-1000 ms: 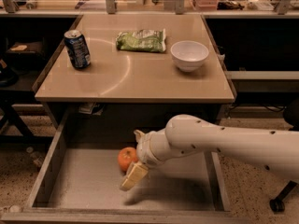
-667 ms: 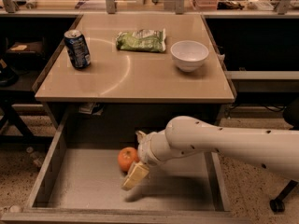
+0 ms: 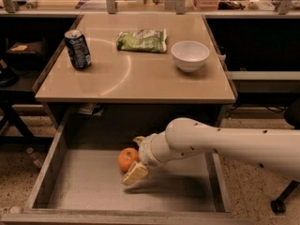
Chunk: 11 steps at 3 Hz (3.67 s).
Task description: Pick orange from top drawer and place on counter
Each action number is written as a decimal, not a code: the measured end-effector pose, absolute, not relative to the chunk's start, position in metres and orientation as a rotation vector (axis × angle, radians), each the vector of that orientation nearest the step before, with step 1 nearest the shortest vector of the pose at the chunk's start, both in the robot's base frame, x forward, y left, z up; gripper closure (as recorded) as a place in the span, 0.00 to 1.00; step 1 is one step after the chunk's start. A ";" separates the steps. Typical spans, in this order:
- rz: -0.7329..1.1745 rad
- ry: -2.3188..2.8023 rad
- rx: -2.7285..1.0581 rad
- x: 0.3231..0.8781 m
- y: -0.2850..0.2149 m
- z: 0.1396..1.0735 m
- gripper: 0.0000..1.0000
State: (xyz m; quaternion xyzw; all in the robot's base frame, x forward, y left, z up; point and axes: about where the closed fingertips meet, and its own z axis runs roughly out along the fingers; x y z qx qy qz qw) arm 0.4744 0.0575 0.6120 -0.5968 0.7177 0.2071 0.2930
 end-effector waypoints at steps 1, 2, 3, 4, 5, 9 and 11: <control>0.552 1.912 -1.590 0.474 0.057 0.612 0.41; 0.552 1.912 -1.590 0.474 0.058 0.612 0.65; 0.533 1.892 -1.605 0.471 0.062 0.638 0.88; 0.502 1.895 -1.589 0.468 0.062 0.687 1.00; 0.454 1.895 -1.574 0.470 0.062 0.743 1.00; 0.362 1.891 -1.604 0.593 0.068 0.846 1.00; 0.368 1.893 -1.609 0.666 0.058 0.842 1.00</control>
Offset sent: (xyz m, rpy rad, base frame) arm 0.0000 0.0000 0.0000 0.0000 0.0000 0.0000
